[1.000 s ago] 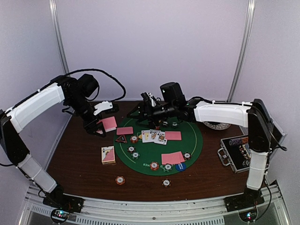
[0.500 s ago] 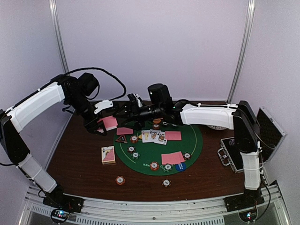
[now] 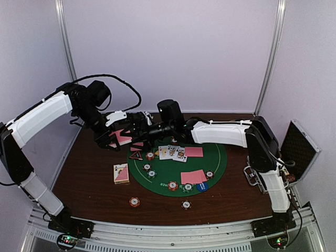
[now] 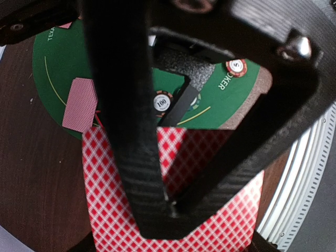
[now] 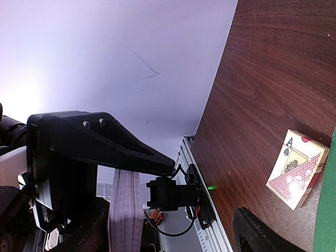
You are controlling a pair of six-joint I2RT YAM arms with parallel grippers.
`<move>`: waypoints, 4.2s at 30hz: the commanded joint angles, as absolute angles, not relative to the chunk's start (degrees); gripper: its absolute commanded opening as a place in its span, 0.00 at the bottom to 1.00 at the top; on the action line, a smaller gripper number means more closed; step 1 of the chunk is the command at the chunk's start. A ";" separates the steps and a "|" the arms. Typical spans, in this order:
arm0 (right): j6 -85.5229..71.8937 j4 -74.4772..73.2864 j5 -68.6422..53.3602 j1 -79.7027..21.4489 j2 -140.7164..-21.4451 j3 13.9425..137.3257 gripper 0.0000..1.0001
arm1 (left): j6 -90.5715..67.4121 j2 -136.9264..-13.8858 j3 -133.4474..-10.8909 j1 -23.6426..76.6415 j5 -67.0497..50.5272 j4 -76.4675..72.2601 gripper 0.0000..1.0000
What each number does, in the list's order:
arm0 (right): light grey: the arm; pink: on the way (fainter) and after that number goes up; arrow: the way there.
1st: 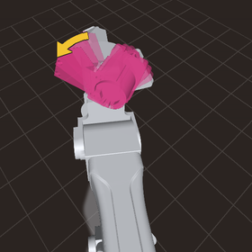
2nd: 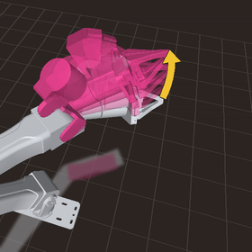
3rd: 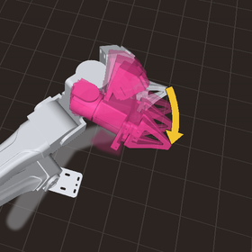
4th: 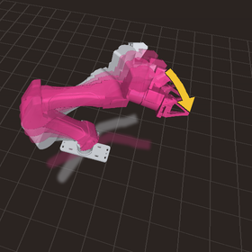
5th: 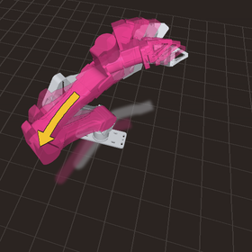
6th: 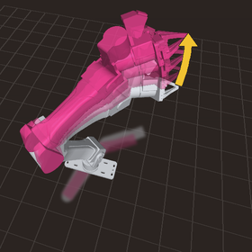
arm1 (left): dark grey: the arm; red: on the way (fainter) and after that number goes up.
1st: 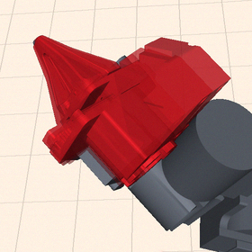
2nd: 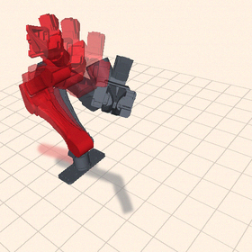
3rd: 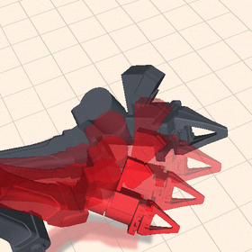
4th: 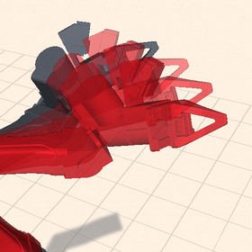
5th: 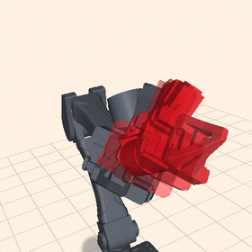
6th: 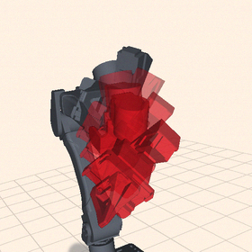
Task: Distribute texas hold em gaming equipment
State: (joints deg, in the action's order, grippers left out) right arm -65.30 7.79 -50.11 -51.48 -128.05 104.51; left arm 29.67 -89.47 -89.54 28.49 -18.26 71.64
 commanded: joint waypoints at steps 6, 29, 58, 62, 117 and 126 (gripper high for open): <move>-69.95 12.02 -51.50 -50.80 -130.14 105.38 0.75 | 29.43 -88.57 -90.48 28.65 -19.63 69.92 0.00; -73.11 19.68 -54.04 -48.78 -120.18 96.91 0.37 | 29.62 -88.31 -89.13 28.65 -18.11 69.90 0.00; -66.32 10.81 -57.01 -38.67 -108.18 83.95 0.00 | 29.79 -88.67 -88.07 28.61 -15.62 68.56 0.00; -62.15 7.11 -56.45 -33.49 -105.69 78.50 0.00 | 29.96 -88.55 -87.15 28.20 -14.81 68.06 0.00; -31.49 -27.36 -31.36 -24.83 -101.51 73.36 0.86 | 50.16 -89.00 -44.13 10.88 -9.14 39.57 0.45; -29.55 -31.30 -27.86 -24.79 -97.81 74.63 1.00 | 50.21 -88.32 -46.36 11.01 -10.40 45.05 0.97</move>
